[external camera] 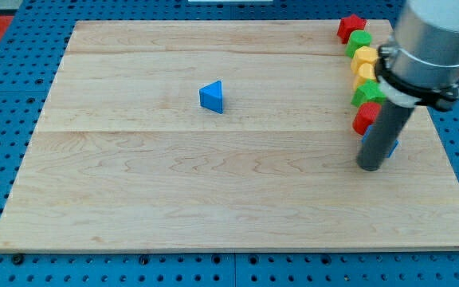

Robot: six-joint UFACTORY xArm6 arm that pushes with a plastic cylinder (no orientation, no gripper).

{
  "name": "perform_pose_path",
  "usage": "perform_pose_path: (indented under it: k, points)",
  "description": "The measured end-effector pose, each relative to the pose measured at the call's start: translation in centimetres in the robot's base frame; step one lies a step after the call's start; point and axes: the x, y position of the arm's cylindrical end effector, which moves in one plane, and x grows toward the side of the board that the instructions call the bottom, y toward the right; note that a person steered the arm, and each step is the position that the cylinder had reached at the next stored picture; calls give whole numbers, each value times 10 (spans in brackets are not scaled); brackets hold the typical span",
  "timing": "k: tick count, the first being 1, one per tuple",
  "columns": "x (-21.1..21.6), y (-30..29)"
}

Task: Move the blue triangle below the blue cube

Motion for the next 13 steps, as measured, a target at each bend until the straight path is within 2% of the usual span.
perform_pose_path:
  k: [1,2,4,5,6,7,8,9,12,13]
  points:
    - [-7,-37]
    - [-31,-63]
    - [-107,-100]
    - [-151,-140]
    - [-172,-187]
    - [-165,-225]
    - [-137,-228]
    - [-120,-208]
    - [-116,-124]
    - [-92,-104]
